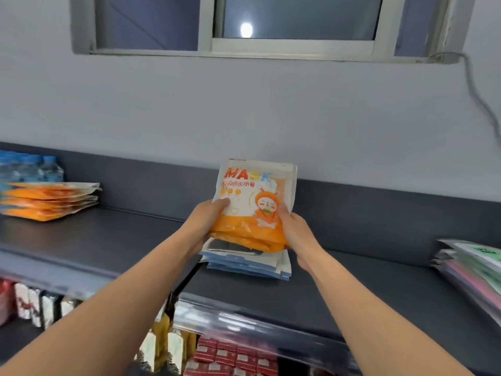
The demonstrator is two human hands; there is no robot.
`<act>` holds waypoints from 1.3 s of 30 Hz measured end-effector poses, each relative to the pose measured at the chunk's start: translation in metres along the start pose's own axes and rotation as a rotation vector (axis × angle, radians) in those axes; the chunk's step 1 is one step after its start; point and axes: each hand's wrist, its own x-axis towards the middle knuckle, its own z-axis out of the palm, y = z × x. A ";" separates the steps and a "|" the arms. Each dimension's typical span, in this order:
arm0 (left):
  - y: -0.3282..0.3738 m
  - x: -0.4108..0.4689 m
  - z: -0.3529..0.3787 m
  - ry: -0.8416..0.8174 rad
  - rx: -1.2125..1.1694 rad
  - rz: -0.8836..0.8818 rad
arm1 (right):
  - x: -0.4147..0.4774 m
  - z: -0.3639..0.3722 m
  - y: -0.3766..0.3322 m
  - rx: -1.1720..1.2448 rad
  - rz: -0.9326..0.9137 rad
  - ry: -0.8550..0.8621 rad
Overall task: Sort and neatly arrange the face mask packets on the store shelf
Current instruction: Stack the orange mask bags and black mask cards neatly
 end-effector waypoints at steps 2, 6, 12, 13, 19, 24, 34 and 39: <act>0.001 0.000 -0.026 0.035 0.028 0.010 | -0.001 0.024 -0.008 -0.017 0.005 -0.019; 0.003 0.001 -0.079 0.090 0.073 0.003 | -0.001 0.077 -0.020 -0.038 0.027 -0.041; 0.009 0.009 -0.158 0.113 0.156 0.014 | 0.002 0.157 -0.033 -0.025 0.067 -0.033; 0.010 0.010 -0.170 0.116 0.178 0.025 | 0.003 0.169 -0.036 -0.026 0.078 -0.033; 0.013 0.021 -0.235 0.087 0.275 0.120 | 0.012 0.237 -0.044 0.004 0.139 -0.017; 0.008 0.038 -0.279 0.124 0.425 0.130 | 0.020 0.283 -0.048 -0.037 0.179 -0.039; 0.005 0.087 -0.328 0.272 0.700 0.136 | 0.067 0.341 -0.054 -0.119 0.229 -0.123; 0.006 0.106 -0.349 0.299 0.789 0.130 | 0.093 0.368 -0.054 -0.126 0.262 -0.196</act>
